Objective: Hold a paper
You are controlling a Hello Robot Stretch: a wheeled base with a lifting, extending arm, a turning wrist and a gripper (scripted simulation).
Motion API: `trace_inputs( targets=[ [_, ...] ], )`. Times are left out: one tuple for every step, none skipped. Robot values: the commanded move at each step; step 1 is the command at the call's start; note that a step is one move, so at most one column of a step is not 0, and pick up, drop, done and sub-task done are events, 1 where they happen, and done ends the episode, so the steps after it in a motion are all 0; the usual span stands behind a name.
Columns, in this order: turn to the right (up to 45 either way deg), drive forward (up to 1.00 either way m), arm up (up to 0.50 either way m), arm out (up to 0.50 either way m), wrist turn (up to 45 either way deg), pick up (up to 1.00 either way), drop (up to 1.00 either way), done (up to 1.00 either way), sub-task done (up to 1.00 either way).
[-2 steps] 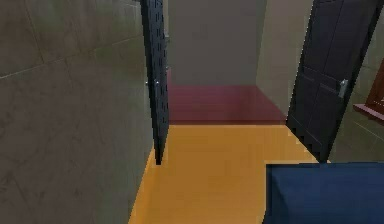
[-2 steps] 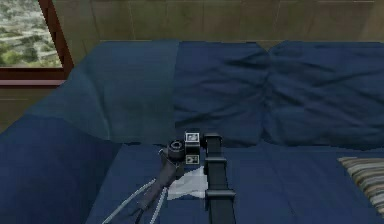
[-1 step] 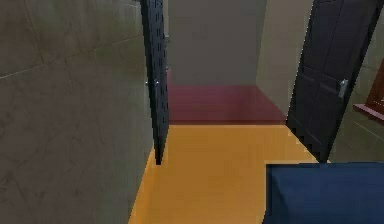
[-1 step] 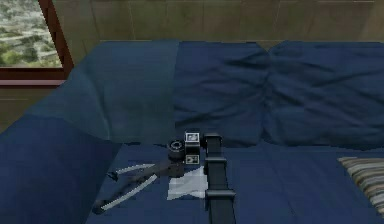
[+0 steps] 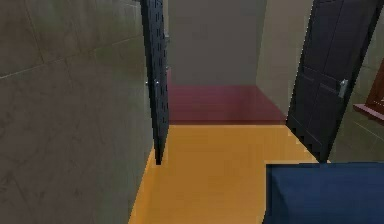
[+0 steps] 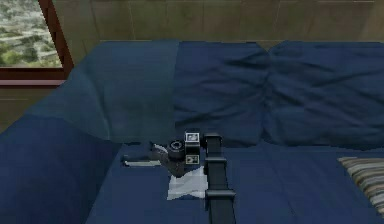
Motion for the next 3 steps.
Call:
trace_inputs(
  targets=[
    [0.0, 0.00, 0.00, 0.00, 24.0, 0.00, 0.00, 0.00, 0.00],
    [0.0, 0.00, -0.30, 0.00, 0.0, 0.00, 0.00, 0.00, 0.00],
    [0.0, 0.00, 0.00, 0.00, 0.0, 1.00, 0.00, 0.00, 0.00]
  ],
)
